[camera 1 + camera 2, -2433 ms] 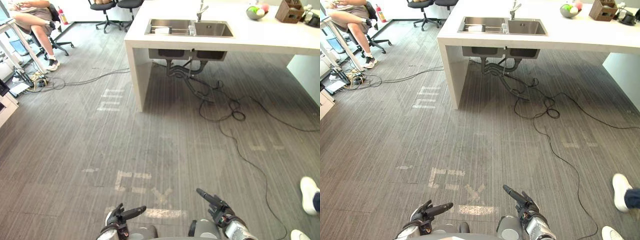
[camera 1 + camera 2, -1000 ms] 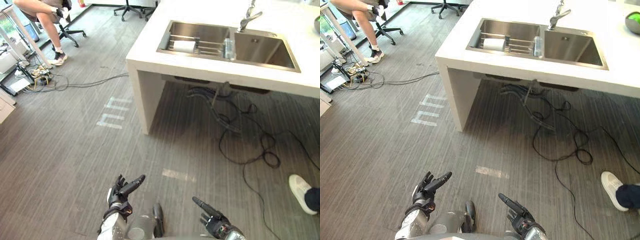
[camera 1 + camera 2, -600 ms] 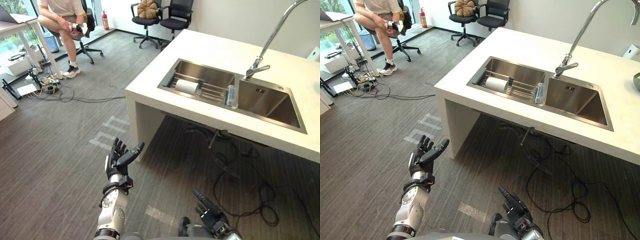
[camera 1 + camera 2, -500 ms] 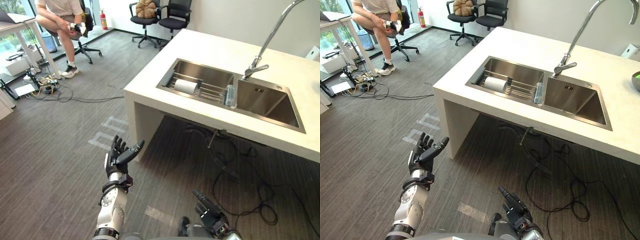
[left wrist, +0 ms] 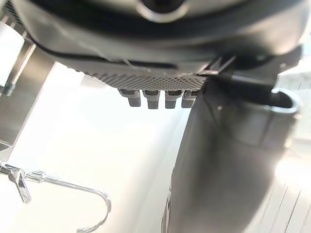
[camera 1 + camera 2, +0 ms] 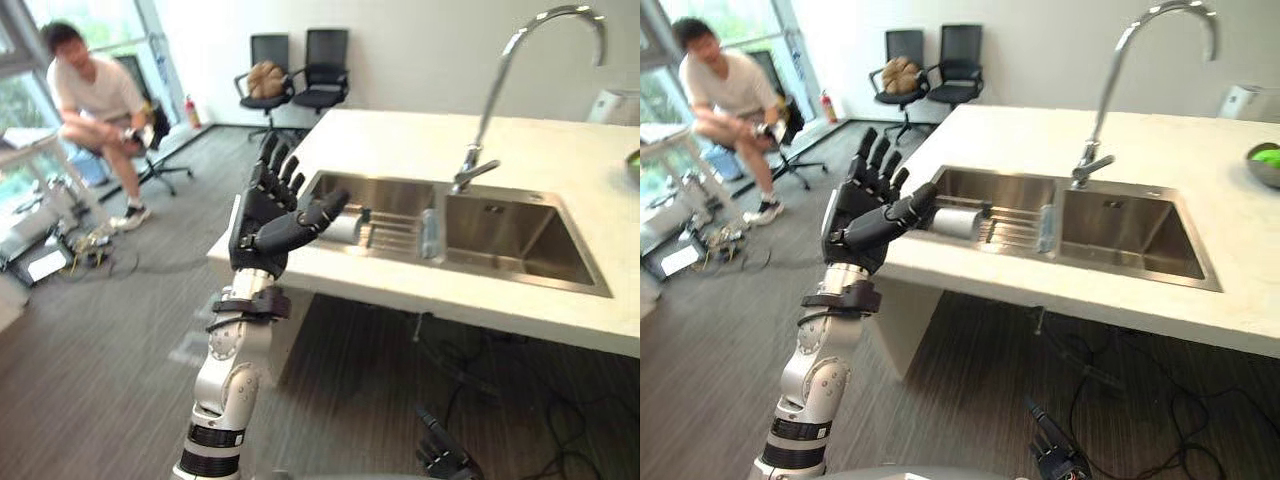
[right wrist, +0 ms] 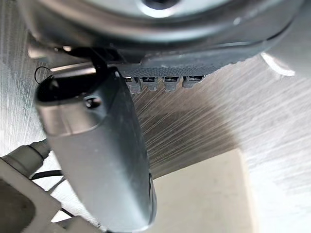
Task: Walk over to the sink, pick up the cup, carry it to the dishwasher, place the cup inside the dishwasher, then close the dishwasher door
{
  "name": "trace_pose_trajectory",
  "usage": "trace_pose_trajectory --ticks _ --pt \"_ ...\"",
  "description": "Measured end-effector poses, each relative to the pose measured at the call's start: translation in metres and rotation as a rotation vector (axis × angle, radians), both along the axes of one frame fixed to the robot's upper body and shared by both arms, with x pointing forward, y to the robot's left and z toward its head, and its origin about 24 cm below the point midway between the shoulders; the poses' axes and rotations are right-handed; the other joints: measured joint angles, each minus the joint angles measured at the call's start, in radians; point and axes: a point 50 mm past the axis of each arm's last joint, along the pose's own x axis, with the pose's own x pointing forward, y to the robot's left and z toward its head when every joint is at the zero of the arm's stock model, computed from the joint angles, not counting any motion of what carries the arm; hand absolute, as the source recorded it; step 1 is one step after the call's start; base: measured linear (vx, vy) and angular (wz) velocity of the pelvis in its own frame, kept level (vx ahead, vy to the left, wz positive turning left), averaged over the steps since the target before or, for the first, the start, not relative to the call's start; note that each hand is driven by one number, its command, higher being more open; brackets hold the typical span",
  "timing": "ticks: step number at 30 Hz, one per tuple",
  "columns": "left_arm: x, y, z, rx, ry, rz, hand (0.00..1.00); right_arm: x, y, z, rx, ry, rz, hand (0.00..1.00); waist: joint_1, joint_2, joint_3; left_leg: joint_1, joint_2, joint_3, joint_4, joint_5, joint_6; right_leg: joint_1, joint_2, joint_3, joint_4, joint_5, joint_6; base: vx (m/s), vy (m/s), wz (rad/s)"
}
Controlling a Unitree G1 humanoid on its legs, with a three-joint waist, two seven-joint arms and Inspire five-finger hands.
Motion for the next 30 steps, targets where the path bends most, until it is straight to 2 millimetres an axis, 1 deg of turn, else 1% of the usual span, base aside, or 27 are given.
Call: trace_pose_trajectory --ticks 1,2,3,4,5,6,7,8,9,10,11,13,14,16,18,19,20,21,22,23,24,25,26,27,28,29,30 --pt "-0.001 0.001 -0.002 0.011 0.006 0.000 1.00 0.000 0.001 0.000 -0.002 0.004 0.013 1.00 0.003 0.000 0.000 -0.007 -0.005 0.023 -0.050 -0.024 -0.002 0.016 -0.002 0.010 -0.014 0.000 0.001 0.27 0.017 -0.56" --pt "-0.005 0.003 -0.007 0.030 0.023 0.004 1.00 0.000 0.003 -0.001 -0.011 0.015 0.063 1.00 0.006 0.000 0.001 -0.009 -0.015 0.068 -0.183 -0.050 0.000 0.043 -0.009 0.022 -0.034 0.000 0.001 0.28 0.073 -0.51" --pt "-0.009 0.005 -0.011 0.042 0.037 0.014 1.00 0.002 0.004 -0.001 -0.024 0.023 0.117 1.00 0.013 0.001 0.002 -0.015 -0.035 0.090 -0.313 -0.053 0.003 0.059 -0.023 0.036 -0.045 0.000 0.001 0.28 0.102 -0.53" --pt "-0.011 0.006 -0.011 0.042 0.041 0.016 1.00 0.003 0.004 -0.001 -0.030 0.027 0.138 1.00 0.019 0.000 0.004 -0.016 -0.049 0.089 -0.376 -0.050 0.004 0.059 -0.032 0.047 -0.045 -0.004 0.003 0.30 0.186 -0.60" --pt "-0.016 0.007 -0.010 0.040 0.039 0.020 1.00 0.003 0.003 -0.001 -0.036 0.032 0.150 1.00 0.027 0.003 0.008 -0.011 -0.075 0.074 -0.521 -0.006 0.000 0.056 -0.051 0.064 -0.041 -0.020 0.028 0.23 0.184 -0.52" --pt "-0.020 0.007 -0.006 0.035 0.024 0.020 1.00 0.002 -0.002 0.000 -0.055 0.041 0.166 1.00 0.028 0.025 0.006 -0.001 -0.079 0.049 -0.651 0.162 -0.009 0.054 -0.048 0.075 -0.034 -0.040 0.064 0.26 0.270 -0.41" --pt "-0.021 0.007 -0.004 0.035 0.016 0.020 1.00 0.001 -0.005 0.000 -0.065 0.053 0.168 1.00 0.028 0.034 0.007 0.007 -0.076 0.037 -0.661 0.152 0.009 0.054 -0.050 0.079 -0.027 -0.057 0.088 0.23 0.279 -0.10" --pt "-0.021 0.008 -0.002 0.042 0.010 0.021 1.00 -0.002 -0.005 -0.001 -0.069 0.075 0.159 1.00 0.027 0.025 0.007 0.026 -0.102 0.041 -0.681 0.113 0.022 0.055 -0.074 0.074 -0.012 -0.079 0.095 0.23 0.277 0.03" --pt "-0.021 0.010 -0.001 0.045 0.007 0.027 1.00 -0.003 -0.004 -0.002 -0.065 0.076 0.146 1.00 0.026 0.013 0.016 0.029 -0.116 0.044 -0.688 0.110 0.027 0.052 -0.088 0.074 -0.004 -0.082 0.101 0.17 0.191 0.10" --pt "-0.021 0.012 -0.003 0.050 0.020 0.034 1.00 -0.001 0.001 -0.003 -0.049 0.074 0.126 1.00 0.026 -0.008 0.027 0.040 -0.137 0.059 -0.714 0.103 0.038 0.052 -0.105 0.070 -0.005 -0.083 0.110 0.14 0.130 0.04" --pt "-0.020 0.014 -0.007 0.054 0.045 0.042 1.00 -0.002 0.003 -0.004 -0.039 0.079 0.104 1.00 0.034 -0.025 0.034 0.053 -0.155 0.071 -0.736 0.098 0.052 0.056 -0.119 0.069 -0.011 -0.083 0.120 0.15 0.106 0.05" --pt "-0.018 0.013 -0.018 0.085 0.103 0.044 1.00 -0.006 0.004 -0.005 -0.028 0.091 0.071 1.00 0.044 -0.040 0.033 0.076 -0.176 0.075 -0.757 0.095 0.060 0.078 -0.138 0.047 -0.020 -0.080 0.126 0.13 0.047 0.04" --pt "-0.018 0.012 -0.025 0.106 0.142 0.038 1.00 -0.011 0.004 -0.006 -0.020 0.101 0.039 1.00 0.047 -0.045 0.031 0.086 -0.184 0.075 -0.760 0.087 0.064 0.090 -0.144 0.032 -0.023 -0.080 0.126 0.07 -0.005 0.06" --pt "-0.018 0.008 -0.033 0.124 0.179 0.017 1.00 -0.016 0.003 -0.007 -0.009 0.111 -0.013 1.00 0.052 -0.050 0.028 0.085 -0.189 0.070 -0.761 0.072 0.063 0.092 -0.149 0.008 -0.016 -0.080 0.127 0.07 -0.008 0.09" --pt "-0.018 0.000 -0.043 0.178 0.206 -0.036 1.00 -0.023 -0.003 -0.008 -0.007 0.112 -0.094 1.00 0.051 -0.050 0.023 0.100 -0.202 0.058 -0.787 0.059 0.064 0.052 -0.172 -0.044 0.107 -0.088 0.138 0.07 0.025 0.11" --pt "-0.018 -0.003 -0.048 0.214 0.215 -0.067 1.00 -0.023 -0.007 -0.007 -0.017 0.099 -0.117 1.00 0.050 -0.048 0.022 0.118 -0.206 0.049 -0.809 0.060 0.064 0.002 -0.196 -0.065 0.233 -0.088 0.139 0.05 0.060 0.08" --pt "-0.018 -0.006 -0.051 0.260 0.208 -0.106 1.00 -0.021 -0.010 -0.006 -0.028 0.084 -0.131 1.00 0.042 -0.069 0.022 0.141 -0.222 0.035 -0.825 0.067 0.067 -0.072 -0.245 -0.074 0.409 -0.082 0.141 0.05 0.049 0.21" --pt "-0.020 -0.007 -0.051 0.325 0.191 -0.143 1.00 -0.022 -0.008 -0.006 -0.029 0.081 -0.139 1.00 0.033 -0.100 0.019 0.154 -0.238 0.026 -0.825 0.063 0.071 -0.119 -0.298 -0.077 0.542 -0.066 0.136 0.07 0.022 0.28" --pt "-0.020 -0.008 -0.052 0.357 0.183 -0.161 1.00 -0.021 -0.008 -0.006 -0.025 0.079 -0.150 1.00 0.027 -0.112 0.017 0.159 -0.247 0.018 -0.826 0.060 0.072 -0.129 -0.315 -0.081 0.579 -0.053 0.124 0.11 -0.018 0.31" --pt "-0.022 -0.011 -0.053 0.407 0.172 -0.189 1.00 -0.023 -0.009 -0.006 -0.027 0.085 -0.164 1.00 0.025 -0.125 0.020 0.176 -0.250 0.011 -0.835 0.059 0.073 -0.134 -0.332 -0.092 0.610 -0.021 0.105 0.18 0.000 0.13" --pt "-0.023 -0.013 -0.054 0.451 0.162 -0.204 1.00 -0.023 -0.014 -0.006 -0.055 0.111 -0.156 1.00 0.025 -0.104 0.027 0.199 -0.233 0.010 -0.859 0.065 0.086 -0.150 -0.337 -0.101 0.645 0.020 0.090 0.18 0.011 0.02" --pt "-0.023 -0.013 -0.054 0.458 0.161 -0.203 1.00 -0.023 -0.016 -0.006 -0.078 0.124 -0.135 1.00 0.024 -0.095 0.029 0.206 -0.225 0.010 -0.866 0.066 0.085 -0.154 -0.337 -0.106 0.646 -0.012 0.078 0.15 0.017 -0.11" --pt "-0.022 -0.011 -0.054 0.468 0.157 -0.199 1.00 -0.021 -0.017 -0.006 -0.096 0.128 -0.116 1.00 0.023 -0.092 0.028 0.211 -0.219 0.012 -0.873 0.067 0.080 -0.159 -0.338 -0.116 0.628 -0.055 0.075 0.09 -0.003 -0.09" --pt "-0.020 -0.010 -0.052 0.497 0.143 -0.195 1.00 -0.017 -0.017 -0.005 -0.117 0.129 -0.079 1.00 0.023 -0.092 0.028 0.218 -0.204 0.012 -0.886 0.066 0.070 -0.170 -0.336 -0.127 0.558 -0.101 0.071 0.09 -0.016 -0.06" --pt "-0.017 -0.009 -0.049 0.512 0.126 -0.195 1.00 -0.015 -0.017 -0.005 -0.123 0.129 -0.064 1.00 0.023 -0.089 0.029 0.218 -0.187 0.008 -0.886 0.060 0.062 -0.177 -0.323 -0.120 0.481 -0.107 0.073 0.14 -0.099 0.09" --pt "-0.013 -0.008 -0.046 0.545 0.100 -0.200 1.00 -0.013 -0.015 -0.005 -0.119 0.133 -0.055 1.00 0.021 -0.084 0.029 0.214 -0.161 -0.008 -0.881 0.055 0.043 -0.176 -0.292 -0.097 0.357 -0.094 0.088 0.12 -0.132 0.27" --pt "-0.010 -0.006 -0.041 0.582 0.072 -0.203 1.00 -0.013 -0.011 -0.006 -0.104 0.144 -0.050 1.00 0.018 -0.090 0.025 0.203 -0.146 -0.024 -0.862 0.048 0.018 -0.170 -0.265 -0.084 0.220 -0.002 0.092 0.16 -0.221 0.30"
